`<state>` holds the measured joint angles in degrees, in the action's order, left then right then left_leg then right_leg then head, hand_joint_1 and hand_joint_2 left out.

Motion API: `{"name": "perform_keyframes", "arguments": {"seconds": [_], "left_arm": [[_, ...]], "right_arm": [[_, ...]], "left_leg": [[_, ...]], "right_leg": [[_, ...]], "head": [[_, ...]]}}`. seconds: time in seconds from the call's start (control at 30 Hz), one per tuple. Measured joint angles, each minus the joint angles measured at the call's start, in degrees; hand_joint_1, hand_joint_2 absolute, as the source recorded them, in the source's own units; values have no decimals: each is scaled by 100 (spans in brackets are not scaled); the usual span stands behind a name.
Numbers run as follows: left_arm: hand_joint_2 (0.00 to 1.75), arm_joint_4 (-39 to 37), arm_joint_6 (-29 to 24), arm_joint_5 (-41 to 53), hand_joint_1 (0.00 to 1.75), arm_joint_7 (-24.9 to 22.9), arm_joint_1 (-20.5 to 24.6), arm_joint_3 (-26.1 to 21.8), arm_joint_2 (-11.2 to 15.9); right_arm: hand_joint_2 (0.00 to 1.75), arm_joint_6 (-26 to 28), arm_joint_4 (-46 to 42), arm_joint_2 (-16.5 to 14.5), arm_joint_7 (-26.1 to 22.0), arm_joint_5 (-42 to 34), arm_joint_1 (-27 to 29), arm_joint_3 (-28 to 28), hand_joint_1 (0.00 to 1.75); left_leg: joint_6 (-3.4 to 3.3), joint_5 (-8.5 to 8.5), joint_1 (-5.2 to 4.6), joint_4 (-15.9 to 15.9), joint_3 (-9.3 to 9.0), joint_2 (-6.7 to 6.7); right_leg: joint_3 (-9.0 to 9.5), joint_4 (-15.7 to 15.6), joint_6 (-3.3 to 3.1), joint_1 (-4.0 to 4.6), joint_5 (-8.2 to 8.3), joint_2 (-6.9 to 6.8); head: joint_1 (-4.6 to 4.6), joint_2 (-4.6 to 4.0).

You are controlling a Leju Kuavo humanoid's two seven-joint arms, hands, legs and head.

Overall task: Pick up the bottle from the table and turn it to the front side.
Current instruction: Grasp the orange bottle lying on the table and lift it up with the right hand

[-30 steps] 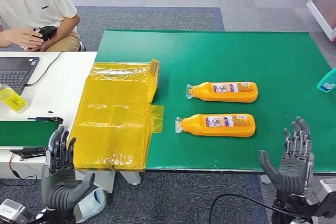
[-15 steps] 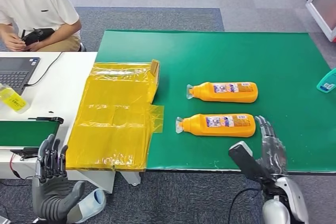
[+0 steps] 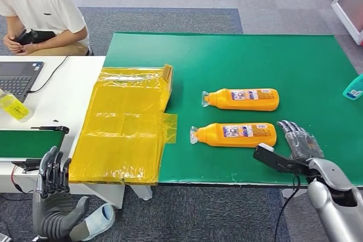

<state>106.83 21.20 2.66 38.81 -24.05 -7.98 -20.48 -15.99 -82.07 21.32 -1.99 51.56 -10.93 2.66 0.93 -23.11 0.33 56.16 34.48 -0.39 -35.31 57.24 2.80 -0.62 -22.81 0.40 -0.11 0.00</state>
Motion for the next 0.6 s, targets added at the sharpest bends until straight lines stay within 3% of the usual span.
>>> {"name": "perform_keyframes", "arguments": {"seconds": [0.1,0.2,0.4,0.6], "left_arm": [[175,-16,83,149,0,36,12,-5,-4],[175,-49,94,198,0,42,36,-5,-9],[175,-125,113,204,0,42,97,3,-20],[175,-191,131,200,0,42,122,28,-31]], "right_arm": [[175,-131,408,470,-28,-456,-530,278,0],[175,-93,844,714,-3,-483,-1028,567,0],[175,58,1593,760,106,-372,-1740,1114,0],[175,167,2249,661,145,-189,-2034,1600,0]], "left_leg": [[-4,2,-5,0,1,-1],[-4,2,-6,1,-1,1],[-3,7,-5,0,-1,0],[-4,7,-5,0,2,-2]], "right_leg": [[0,0,3,-4,2,0],[0,0,3,-5,3,2],[-1,1,3,-4,2,0],[0,1,4,-4,2,-2]], "head": [[2,0],[0,0],[0,0],[1,0]]}}
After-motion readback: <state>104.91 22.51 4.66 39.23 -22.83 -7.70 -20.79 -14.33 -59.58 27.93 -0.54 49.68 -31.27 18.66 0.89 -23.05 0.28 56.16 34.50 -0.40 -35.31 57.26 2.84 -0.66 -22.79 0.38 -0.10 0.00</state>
